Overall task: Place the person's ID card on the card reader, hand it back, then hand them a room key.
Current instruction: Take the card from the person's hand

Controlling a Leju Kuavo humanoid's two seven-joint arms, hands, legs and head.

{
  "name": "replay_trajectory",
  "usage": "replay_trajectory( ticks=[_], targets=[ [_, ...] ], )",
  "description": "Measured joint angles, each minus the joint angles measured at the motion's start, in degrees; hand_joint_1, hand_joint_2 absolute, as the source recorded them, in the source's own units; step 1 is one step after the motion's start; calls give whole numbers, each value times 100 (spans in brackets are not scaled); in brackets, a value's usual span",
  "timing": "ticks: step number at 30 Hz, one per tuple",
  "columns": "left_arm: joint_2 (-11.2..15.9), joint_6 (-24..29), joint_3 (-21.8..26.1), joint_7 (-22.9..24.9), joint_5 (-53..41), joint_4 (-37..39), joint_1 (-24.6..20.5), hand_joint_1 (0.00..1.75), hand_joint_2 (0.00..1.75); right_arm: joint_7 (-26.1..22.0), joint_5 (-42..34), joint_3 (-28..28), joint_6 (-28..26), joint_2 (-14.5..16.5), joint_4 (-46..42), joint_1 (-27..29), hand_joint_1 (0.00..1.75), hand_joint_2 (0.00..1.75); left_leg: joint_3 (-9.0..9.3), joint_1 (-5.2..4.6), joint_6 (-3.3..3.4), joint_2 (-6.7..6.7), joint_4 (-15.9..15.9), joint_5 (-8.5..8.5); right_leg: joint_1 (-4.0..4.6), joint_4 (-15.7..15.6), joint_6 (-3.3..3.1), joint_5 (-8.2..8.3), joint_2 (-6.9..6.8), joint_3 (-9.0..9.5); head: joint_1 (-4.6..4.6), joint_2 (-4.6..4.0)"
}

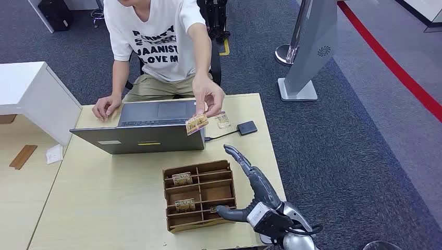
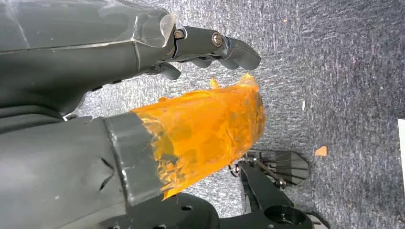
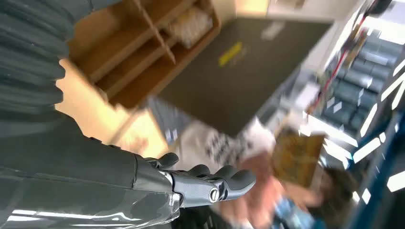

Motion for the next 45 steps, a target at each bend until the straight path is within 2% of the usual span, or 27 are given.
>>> replay_trajectory(
  ticks=[2, 4, 9, 15, 20, 30, 31, 33, 34, 35, 37, 45],
  targets=[
    [-3, 0, 7, 5, -14, 0, -1, 0, 0, 5, 213, 35, -205, 11, -32, -33, 0, 175, 0, 0, 0, 0, 0, 0, 0, 0, 0, 0, 0, 0, 0, 0],
    [-10, -1, 14, 22, -51, 0, -4, 0, 0, 37, 657, 112, -629, 28, -89, -97, 0, 175, 0, 0, 0, 0, 0, 0, 0, 0, 0, 0, 0, 0, 0, 0],
    [-38, -8, 14, 106, -193, 0, -46, 0, 0, 322, 1869, 318, -1912, 44, -171, -372, 0, 175, 0, 0, 0, 0, 0, 0, 0, 0, 0, 0, 0, 1, 1, 0],
    [-50, -70, 9, 206, -356, 0, -122, 0, 0, 686, 2894, 445, -2709, 76, -100, -751, 0, 175, 0, -1, 0, 0, 1, 0, 0, 0, 0, 1, 0, 2, 0, 0],
    [-70, -126, -45, 297, -507, 0, -187, 0, 0, 987, 3711, 490, -3088, 113, 181, -1186, 0, 175, 1, 0, 0, 0, 1, 1, 0, 1, -1, 2, -1, 2, 0, 0],
    [-106, -201, -186, 385, -661, 0, -264, 0, 0, 1384, 4629, 529, -3290, 171, 1044, -1907, 0, 175, 1, 0, 0, -3, 2, 1, 0, 1, -1, 2, -2, 2, 1, 0],
    [-106, -204, -203, 389, -668, 0, -270, 0, 0, 1399, 4656, 533, -3292, 177, 1117, -1951, 23, 175, 1, 0, 0, -3, 2, 1, 0, 1, -1, 2, -2, 2, 1, 0],
    [-106, -208, -227, 397, -673, 0, -282, 0, 0, 1419, 4685, 540, -3299, 188, 1240, -2020, 99, 175, 1, 0, 0, -3, 2, 1, 0, 1, -1, 2, -2, 2, 0, 0],
    [-106, -209, -233, 400, -675, 0, -287, 0, 0, 1426, 4690, 544, -3302, 193, 1288, -2044, 143, 175, 0, 0, 0, -3, 2, 1, 0, 1, -1, 2, -2, 2, 0, 0],
    [-106, -210, -237, 403, -677, 0, -290, 0, 0, 1434, 4691, 549, -3304, 199, 1328, -2062, 163, 175, 0, 0, 0, -3, 2, 1, 0, 1, -1, 2, -2, 2, 0, 0],
    [-106, -210, -242, 404, -680, 0, -291, 0, 0, 1449, 4690, 557, -3307, 214, 1392, -2083, 175, 175, 0, 0, 0, -3, 2, 1, 0, 1, -1, 2, -2, 2, 0, 0],
    [-106, -212, -259, 404, -680, 0, -290, 0, 0, 1460, 4648, 604, -3329, 239, 1525, -2093, 175, 175, 1, 0, 0, -3, 2, 1, 0, 1, -1, 2, -2, 1, 0, 0]
  ],
)
